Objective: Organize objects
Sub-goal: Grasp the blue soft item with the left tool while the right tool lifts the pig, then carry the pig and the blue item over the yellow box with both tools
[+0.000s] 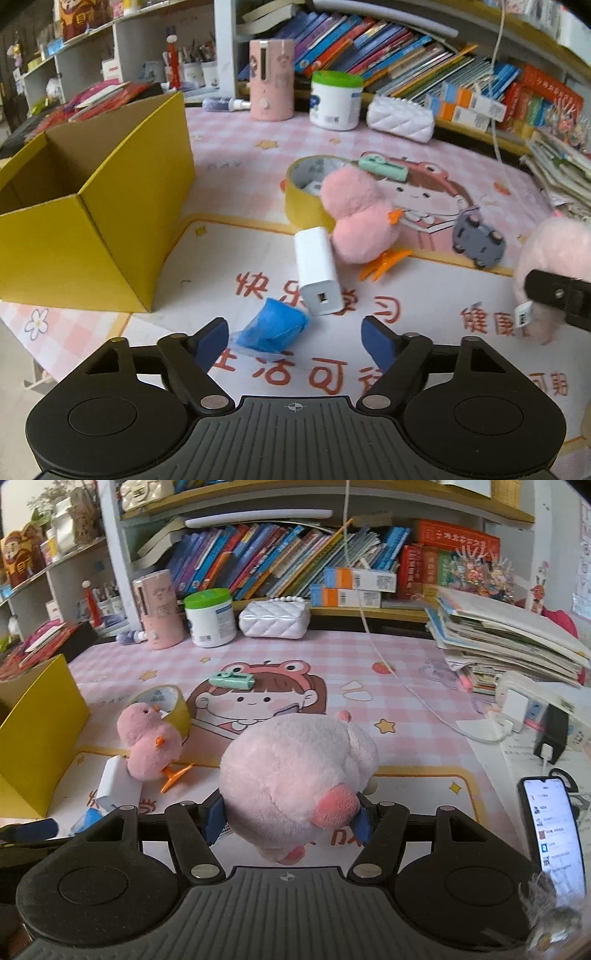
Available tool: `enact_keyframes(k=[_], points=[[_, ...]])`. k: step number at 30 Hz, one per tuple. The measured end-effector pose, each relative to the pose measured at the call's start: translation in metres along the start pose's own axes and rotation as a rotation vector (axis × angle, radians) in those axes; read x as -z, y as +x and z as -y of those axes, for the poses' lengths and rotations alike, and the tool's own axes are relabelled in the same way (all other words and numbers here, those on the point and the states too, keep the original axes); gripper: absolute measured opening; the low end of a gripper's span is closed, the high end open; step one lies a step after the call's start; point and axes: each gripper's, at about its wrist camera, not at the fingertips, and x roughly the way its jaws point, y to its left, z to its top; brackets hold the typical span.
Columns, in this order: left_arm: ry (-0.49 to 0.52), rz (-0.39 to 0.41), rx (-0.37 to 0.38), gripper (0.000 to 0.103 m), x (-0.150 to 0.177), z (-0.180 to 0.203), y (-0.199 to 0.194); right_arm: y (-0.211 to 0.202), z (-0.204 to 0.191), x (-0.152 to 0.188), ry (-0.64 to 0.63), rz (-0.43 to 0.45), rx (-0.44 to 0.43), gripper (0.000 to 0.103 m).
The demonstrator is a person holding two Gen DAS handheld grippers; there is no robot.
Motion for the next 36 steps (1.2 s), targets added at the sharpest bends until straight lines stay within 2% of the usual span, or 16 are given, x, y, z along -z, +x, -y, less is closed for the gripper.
enact_keyframes(k=[6, 9, 10, 13, 18, 25, 28, 36], points=[[-0.03, -0.025, -0.068, 0.061, -0.004, -0.008, 0.018, 0.007, 0.0, -0.003, -0.02, -0.012, -0.036, 0.062], [-0.017, -0.027, -0.069, 0.051, -0.004, -0.007, 0.023, 0.009, 0.001, -0.006, -0.029, -0.011, -0.051, 0.062], [-0.009, -0.035, -0.063, 0.039, -0.004, -0.006, 0.025, 0.009, 0.001, -0.006, -0.032, -0.01, -0.057, 0.062], [-0.012, -0.058, -0.046, 0.033, 0.0, -0.006, 0.025, 0.01, -0.001, -0.004, -0.041, -0.016, -0.075, 0.062], [-0.031, -0.044, -0.03, 0.029, 0.002, -0.011, 0.013, 0.009, -0.007, -0.001, -0.047, -0.029, -0.097, 0.062], [-0.088, 0.06, -0.005, 0.029, -0.003, -0.023, -0.028, 0.003, -0.02, 0.005, -0.068, -0.038, -0.132, 0.062], [-0.104, 0.1, 0.01, 0.029, 0.0, -0.032, -0.045, 0.0, -0.033, 0.011, -0.093, -0.052, -0.148, 0.062], [-0.122, 0.122, 0.057, 0.029, 0.018, -0.072, -0.07, -0.03, -0.078, 0.031, -0.142, -0.046, -0.161, 0.062]])
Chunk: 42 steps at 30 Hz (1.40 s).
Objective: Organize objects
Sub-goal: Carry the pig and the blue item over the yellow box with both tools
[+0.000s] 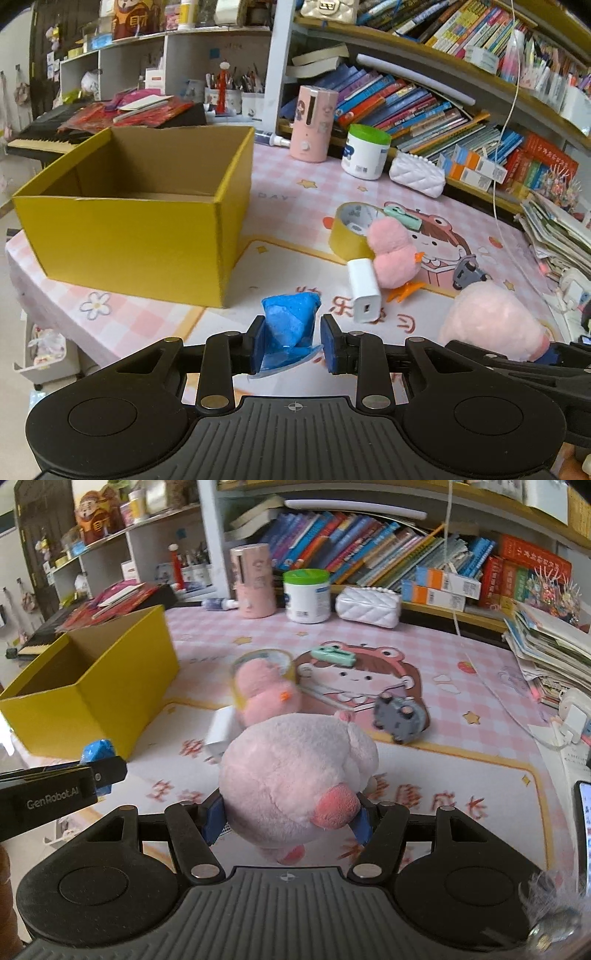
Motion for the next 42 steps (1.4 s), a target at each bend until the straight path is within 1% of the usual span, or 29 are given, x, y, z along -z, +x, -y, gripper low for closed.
enact_keyframes(k=[4, 12, 22, 28, 36, 39, 42], points=[[-0.009, 0.008, 0.011, 0.029, 0.005, -0.03, -0.016, -0.011, -0.033, 0.007, -0.01, 0.001, -0.001, 0.062], [-0.039, 0.018, -0.005, 0.029, 0.015, -0.101, -0.049, -0.027, -0.114, 0.027, -0.053, -0.015, -0.043, 0.062], [-0.001, 0.019, -0.019, 0.029, 0.03, -0.166, -0.078, -0.035, -0.189, 0.054, -0.019, -0.023, -0.073, 0.062], [0.009, 0.023, -0.02, 0.029, 0.035, -0.193, -0.091, -0.04, -0.219, 0.064, -0.014, -0.025, -0.087, 0.062], [-0.012, 0.051, -0.015, 0.029, 0.033, -0.214, -0.102, -0.045, -0.246, 0.062, -0.047, -0.008, -0.091, 0.062], [-0.025, 0.077, -0.016, 0.029, 0.027, -0.219, -0.105, -0.047, -0.251, 0.057, -0.068, 0.021, -0.092, 0.062], [-0.036, 0.115, -0.007, 0.029, 0.016, -0.222, -0.106, -0.05, -0.255, 0.046, -0.09, 0.083, -0.087, 0.062]])
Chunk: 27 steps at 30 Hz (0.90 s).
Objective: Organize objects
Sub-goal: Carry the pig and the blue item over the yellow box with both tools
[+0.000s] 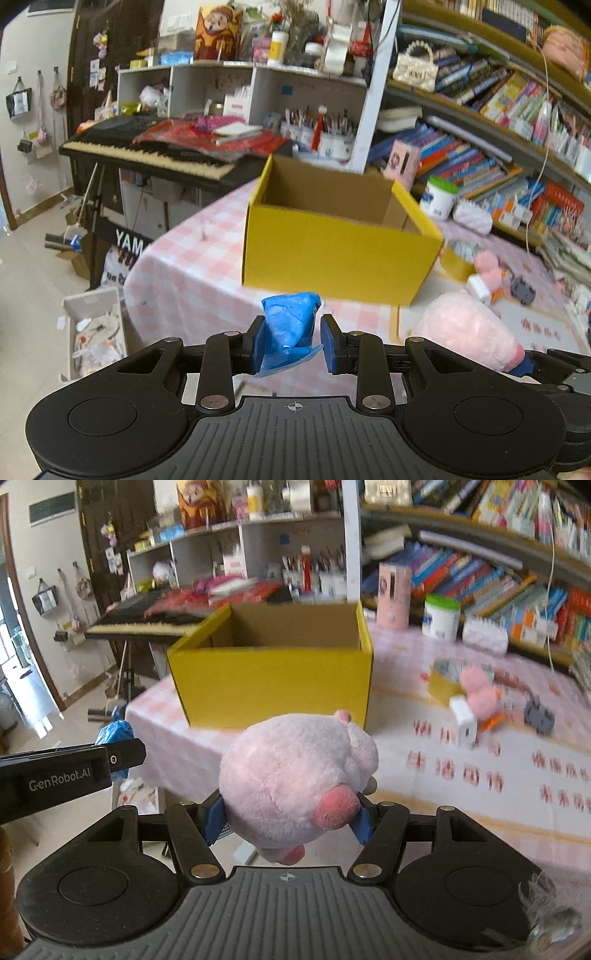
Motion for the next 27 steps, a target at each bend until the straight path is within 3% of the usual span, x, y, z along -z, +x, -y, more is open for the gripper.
enact_keyframes(k=[8, 13, 20, 27], points=[[0.023, 0.11, 0.018, 0.029, -0.045, 0.01, 0.014, 0.005, -0.001, -0.051, -0.067, 0.174, -0.003, 0.062], [0.022, 0.147, 0.006, 0.029, -0.073, 0.014, 0.035, 0.028, 0.003, -0.09, -0.103, 0.228, -0.017, 0.062], [0.017, 0.138, -0.024, 0.029, -0.094, 0.019, 0.074, 0.074, 0.017, -0.125, -0.158, 0.2, -0.036, 0.063], [0.033, 0.077, -0.061, 0.029, -0.105, 0.026, 0.118, 0.133, 0.023, -0.142, -0.266, 0.087, -0.075, 0.063]])
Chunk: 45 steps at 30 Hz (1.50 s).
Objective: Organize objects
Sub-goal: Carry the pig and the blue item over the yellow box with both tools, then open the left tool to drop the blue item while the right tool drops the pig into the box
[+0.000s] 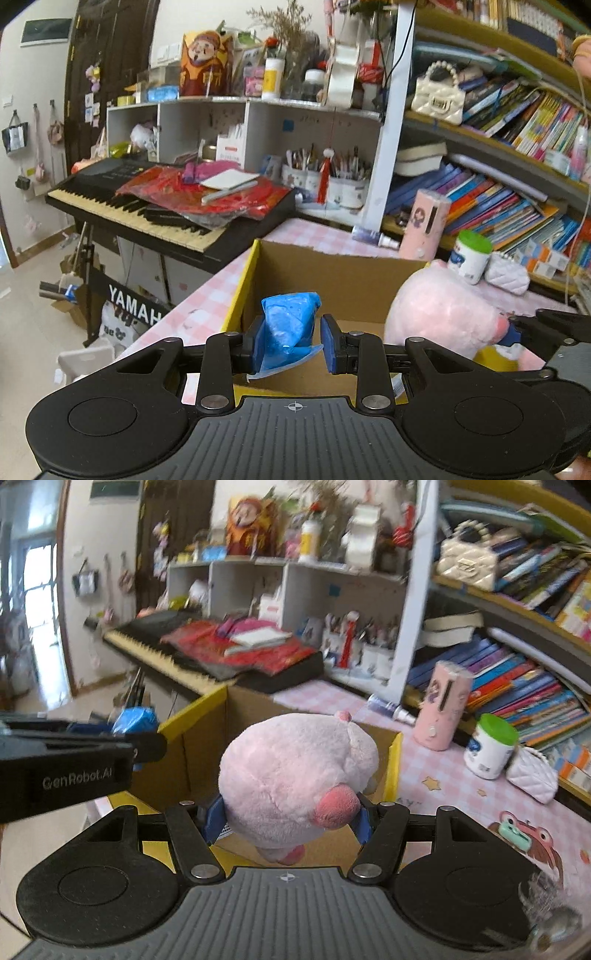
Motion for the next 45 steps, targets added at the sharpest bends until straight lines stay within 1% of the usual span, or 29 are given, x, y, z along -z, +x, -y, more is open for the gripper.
enact_keyframes(k=[10, 15, 18, 25, 30, 32, 33, 34, 35, 36, 38, 39, 40, 43, 45], points=[[0.032, -0.096, -0.024, 0.029, 0.0, 0.005, 0.05, 0.058, 0.004, 0.001, -0.093, -0.155, -0.084, 0.063], [0.034, -0.144, -0.029, 0.029, 0.006, 0.006, 0.065, 0.069, 0.013, 0.0, -0.071, -0.195, -0.144, 0.064], [0.021, -0.16, -0.025, 0.029, 0.007, 0.007, 0.068, 0.078, 0.021, 0.0, -0.026, -0.235, -0.191, 0.065], [0.011, -0.172, -0.022, 0.029, 0.007, 0.008, 0.072, 0.088, 0.031, 0.0, -0.012, -0.26, -0.316, 0.065], [-0.003, -0.179, -0.021, 0.029, 0.007, 0.009, 0.073, 0.091, 0.033, -0.002, -0.011, -0.288, -0.354, 0.066], [-0.004, -0.175, -0.024, 0.031, 0.007, 0.009, 0.072, 0.09, 0.033, -0.003, -0.009, -0.285, -0.354, 0.069], [-0.003, -0.17, -0.023, 0.032, 0.006, 0.009, 0.071, 0.089, 0.033, -0.003, -0.012, -0.276, -0.353, 0.072], [-0.003, -0.166, -0.02, 0.037, 0.006, 0.01, 0.07, 0.086, 0.032, -0.002, -0.019, -0.264, -0.347, 0.074], [-0.004, -0.16, -0.016, 0.045, 0.006, 0.01, 0.068, 0.084, 0.03, -0.002, -0.028, -0.249, -0.339, 0.075], [-0.007, -0.149, -0.016, 0.05, 0.006, 0.01, 0.064, 0.082, 0.029, -0.002, -0.033, -0.235, -0.326, 0.075], [-0.014, -0.122, -0.02, 0.065, 0.004, 0.011, 0.057, 0.076, 0.029, -0.003, -0.019, -0.212, -0.313, 0.08], [-0.022, -0.102, -0.02, 0.068, 0.003, 0.01, 0.051, 0.071, 0.03, -0.004, -0.006, -0.194, -0.305, 0.084], [-0.031, -0.081, -0.015, 0.071, 0.002, 0.009, 0.045, 0.064, 0.03, -0.005, 0.007, -0.167, -0.291, 0.086], [-0.058, -0.032, 0.0, 0.079, -0.001, 0.006, 0.028, 0.042, 0.028, -0.006, 0.028, -0.093, -0.257, 0.086], [-0.073, 0.004, 0.008, 0.083, -0.002, 0.004, 0.015, 0.024, 0.025, -0.006, 0.025, -0.036, -0.215, 0.087]])
